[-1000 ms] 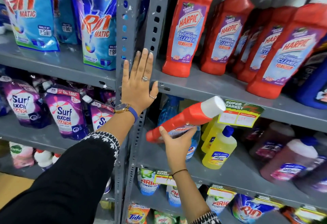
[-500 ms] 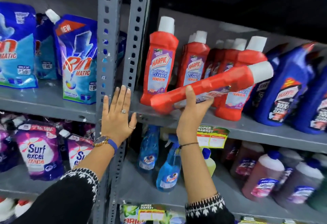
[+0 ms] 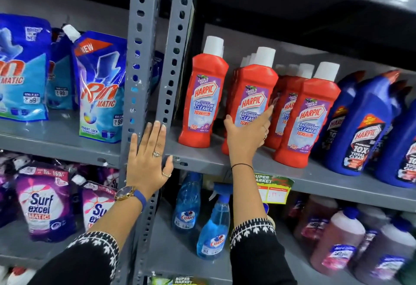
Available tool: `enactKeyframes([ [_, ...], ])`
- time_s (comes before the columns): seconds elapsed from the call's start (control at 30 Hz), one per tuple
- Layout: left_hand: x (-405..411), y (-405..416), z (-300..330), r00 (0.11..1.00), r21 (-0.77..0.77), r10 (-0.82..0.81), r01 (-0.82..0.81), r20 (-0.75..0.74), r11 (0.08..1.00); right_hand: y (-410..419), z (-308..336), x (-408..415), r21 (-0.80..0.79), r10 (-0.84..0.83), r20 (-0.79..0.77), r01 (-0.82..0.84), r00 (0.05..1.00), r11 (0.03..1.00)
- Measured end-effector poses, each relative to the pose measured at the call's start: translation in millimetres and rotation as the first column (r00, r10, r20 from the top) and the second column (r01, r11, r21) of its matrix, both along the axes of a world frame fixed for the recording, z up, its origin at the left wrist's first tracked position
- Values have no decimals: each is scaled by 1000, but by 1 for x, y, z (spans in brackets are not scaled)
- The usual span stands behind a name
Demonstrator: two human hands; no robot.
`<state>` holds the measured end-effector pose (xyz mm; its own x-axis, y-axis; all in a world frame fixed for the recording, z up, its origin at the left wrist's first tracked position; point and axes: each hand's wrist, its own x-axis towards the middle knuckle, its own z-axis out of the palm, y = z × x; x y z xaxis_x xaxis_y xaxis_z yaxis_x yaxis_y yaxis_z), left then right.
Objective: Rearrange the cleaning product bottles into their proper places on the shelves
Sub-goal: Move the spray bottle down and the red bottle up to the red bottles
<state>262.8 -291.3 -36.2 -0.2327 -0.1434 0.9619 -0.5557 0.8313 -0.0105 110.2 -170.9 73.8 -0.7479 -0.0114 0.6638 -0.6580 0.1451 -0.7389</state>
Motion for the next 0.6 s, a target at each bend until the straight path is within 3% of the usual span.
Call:
enactKeyframes([
  [0.17,0,-1,0,1000,5,-5,5,1,1000,-4,-2,-5,19,-67,1,67,998,998],
  [0.6,0,0,1,1000,8,0,0,6,1000,-4,-6,-9,-21,-64,-71,62,995,998],
])
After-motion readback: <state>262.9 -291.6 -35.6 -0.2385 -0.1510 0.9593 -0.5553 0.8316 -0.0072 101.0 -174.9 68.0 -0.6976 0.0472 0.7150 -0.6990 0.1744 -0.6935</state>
